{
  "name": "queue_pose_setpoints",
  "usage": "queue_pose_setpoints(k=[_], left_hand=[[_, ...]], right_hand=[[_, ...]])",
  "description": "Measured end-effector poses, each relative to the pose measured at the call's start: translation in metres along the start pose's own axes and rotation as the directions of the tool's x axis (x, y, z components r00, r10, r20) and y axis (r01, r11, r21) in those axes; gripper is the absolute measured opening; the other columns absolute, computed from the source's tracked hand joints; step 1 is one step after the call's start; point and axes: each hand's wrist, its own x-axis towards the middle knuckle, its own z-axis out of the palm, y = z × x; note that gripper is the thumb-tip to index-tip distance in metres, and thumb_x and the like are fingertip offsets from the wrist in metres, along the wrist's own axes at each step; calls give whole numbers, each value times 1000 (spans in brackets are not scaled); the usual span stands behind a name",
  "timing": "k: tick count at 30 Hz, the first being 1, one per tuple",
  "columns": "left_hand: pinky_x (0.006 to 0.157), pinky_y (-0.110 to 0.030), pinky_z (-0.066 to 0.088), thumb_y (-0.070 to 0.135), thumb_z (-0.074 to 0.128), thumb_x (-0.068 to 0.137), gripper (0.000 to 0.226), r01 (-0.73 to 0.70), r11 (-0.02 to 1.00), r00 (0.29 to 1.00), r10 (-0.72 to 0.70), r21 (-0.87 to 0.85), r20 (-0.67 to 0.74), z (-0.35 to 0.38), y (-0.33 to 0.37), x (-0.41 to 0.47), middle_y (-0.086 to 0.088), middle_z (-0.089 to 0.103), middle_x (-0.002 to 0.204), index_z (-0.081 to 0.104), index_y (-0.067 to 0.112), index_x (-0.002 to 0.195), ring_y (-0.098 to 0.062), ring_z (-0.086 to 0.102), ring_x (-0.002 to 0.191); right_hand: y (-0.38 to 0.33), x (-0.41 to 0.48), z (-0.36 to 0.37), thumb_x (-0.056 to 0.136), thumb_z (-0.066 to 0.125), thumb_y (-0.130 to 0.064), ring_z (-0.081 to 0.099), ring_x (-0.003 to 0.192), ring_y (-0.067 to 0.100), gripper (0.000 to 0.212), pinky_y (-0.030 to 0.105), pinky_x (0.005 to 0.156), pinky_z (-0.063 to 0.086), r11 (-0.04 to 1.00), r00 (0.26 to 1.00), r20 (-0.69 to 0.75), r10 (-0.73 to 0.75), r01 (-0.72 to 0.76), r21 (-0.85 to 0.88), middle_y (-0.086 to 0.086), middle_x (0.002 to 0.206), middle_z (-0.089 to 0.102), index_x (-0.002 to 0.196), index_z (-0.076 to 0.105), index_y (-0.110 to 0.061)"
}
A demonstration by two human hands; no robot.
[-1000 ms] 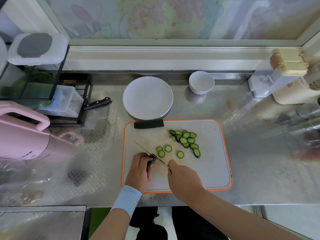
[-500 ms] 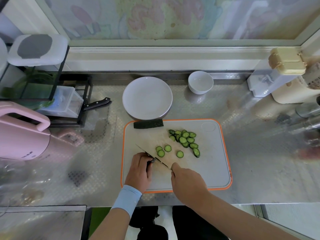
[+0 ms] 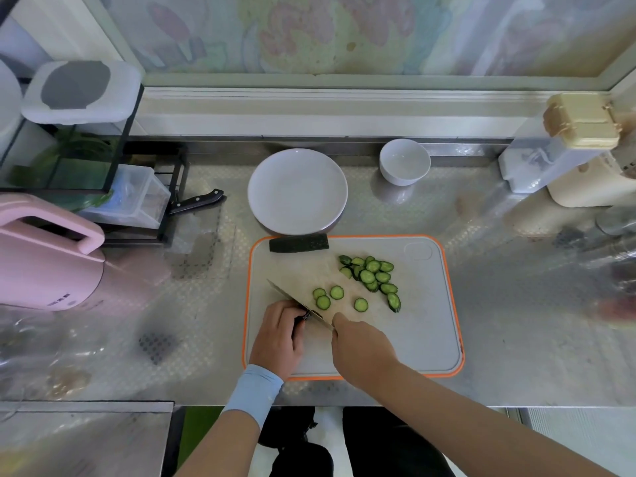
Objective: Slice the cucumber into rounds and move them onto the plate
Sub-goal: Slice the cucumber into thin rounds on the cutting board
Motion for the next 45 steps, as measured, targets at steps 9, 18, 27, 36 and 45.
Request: queue_pose_setpoints(k=[9,18,27,36,45], left_hand=[[97,-19,39,14,47,91,25,63,998,997,-62,28,-34,0,9,-8,-1,53,113,64,7,107,-20,51,104],[94,-19,38,14,46,91,17,32,999,999,-32,13,-28,1,5,-8,-1,50,110,58,8,102,-21,49,101],[90,-26,44,14,46,92,16,13,1000,1000,-12,15,-25,1,4,-7,-2,51,109,59,8,101,-20,51,100],[91,-23,43,14,46,91,17,21,1000,999,-21,-6,-39,1,3,-6,0,50,110,60,8,100,-19,51,102],[93,-22,42,14,47,91,18,4,1000,1000,-5,-22,-20,0,0,-6,2,49,111,61,8,101,-19,51,103]], right_hand=[[1,4,2,100,36,-20,49,60,25,10,29,44,25,1000,1000,-27,9,-9,22,1,67,49,90,38,-18],[0,-12,-10,102,32,-27,43,54,22,18,32,47,28,998,997,-77,-29,32,46,-1,63,47,87,37,-18],[3,-23,-11,102,32,-28,46,57,24,18,33,47,27,999,995,-90,-46,46,0,-1,65,47,89,37,-18],[2,-18,-10,101,35,-23,49,62,25,11,32,50,31,999,997,-63,-34,33,-13,0,71,52,98,43,-17],[-7,-2,-5,99,39,-18,47,61,24,10,29,46,28,1000,1000,-11,4,-4,3,-2,64,42,89,37,-18]])
